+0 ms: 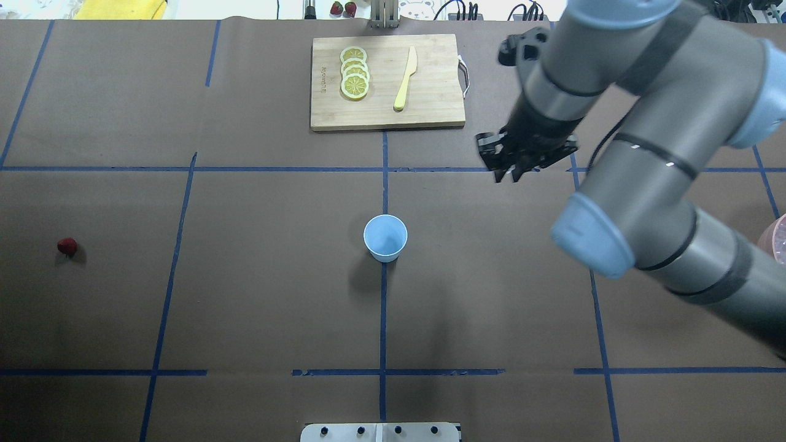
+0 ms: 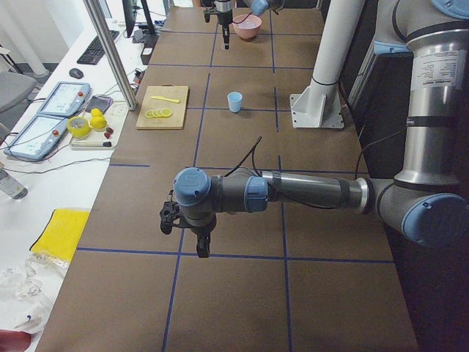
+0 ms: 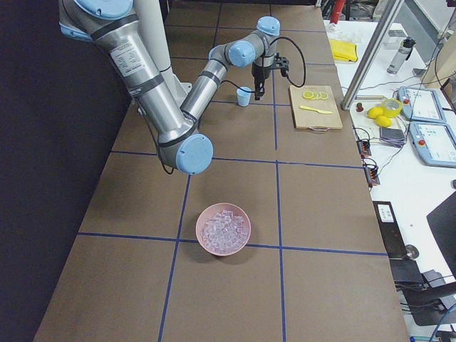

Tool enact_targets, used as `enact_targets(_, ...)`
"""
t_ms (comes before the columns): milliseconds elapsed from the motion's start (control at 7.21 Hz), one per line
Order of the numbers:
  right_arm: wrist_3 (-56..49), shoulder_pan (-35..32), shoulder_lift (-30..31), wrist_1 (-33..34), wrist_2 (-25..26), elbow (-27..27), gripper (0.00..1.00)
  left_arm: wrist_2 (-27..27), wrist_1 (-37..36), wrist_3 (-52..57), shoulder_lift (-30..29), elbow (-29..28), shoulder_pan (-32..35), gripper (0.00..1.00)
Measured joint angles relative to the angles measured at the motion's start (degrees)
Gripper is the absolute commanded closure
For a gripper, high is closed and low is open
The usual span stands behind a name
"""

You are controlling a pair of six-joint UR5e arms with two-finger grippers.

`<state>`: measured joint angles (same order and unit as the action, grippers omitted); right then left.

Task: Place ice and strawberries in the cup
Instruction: 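Move the right gripper holding an ice cube over the blue cup, then lower the ice cube into the blue cup and open the right gripper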

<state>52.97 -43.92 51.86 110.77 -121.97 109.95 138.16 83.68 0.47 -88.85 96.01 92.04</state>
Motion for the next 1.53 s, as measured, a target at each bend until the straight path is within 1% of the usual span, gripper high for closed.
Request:
enact_targets(139,4.0,3.1,-2.3,-2.4,2.3,-2.7,1.00,0.0,0.0,0.0,0.0,-0.1,0.0,0.00)
enact_targets(277,7.0,5.6,-5.1,-5.2,4.4,-7.1,1.00,0.0,0.0,-0.1,0.0,-0.2,0.0,0.00)
enact_targets(416,9.1,7.7,-8.5,-6.8,6.0,-12.1,1.00,0.0,0.0,-0.1,0.0,-0.2,0.0,0.00)
enact_targets(555,10.9,9.5,-11.1,-7.8,7.2,-15.9,1.00,0.0,0.0,-0.2,-0.1,-0.3,0.0,0.00)
enact_targets(693,12.2,10.8,-12.3,-8.4,8.1,-17.7,1.00,0.0,0.0,-0.2,-0.2,-0.4,0.0,0.00)
enact_targets(971,13.5,12.6,-12.9,-8.9,9.1,-19.2,1.00,0.0,0.0,-0.2,-0.3,-0.5,0.0,0.00)
enact_targets(1109,13.9,13.3,-13.0,-8.9,9.4,-19.4,0.97,0.0,0.0,-0.2,-0.4,-0.6,0.0,0.00)
enact_targets(1248,14.5,13.7,-13.0,-9.0,9.5,-19.5,0.86,0.0,0.0,-0.2,-0.4,-0.7,0.0,0.00)
enact_targets(1387,14.9,13.9,-13.1,-9.0,9.6,-19.6,0.52,0.0,0.0,-0.2,-0.4,-0.8,0.0,0.00)
enact_targets(1525,15.1,14.0,-13.3,-9.0,9.6,-19.6,0.41,0.0,0.0,-0.2,-0.4,-0.8,0.0,0.00)
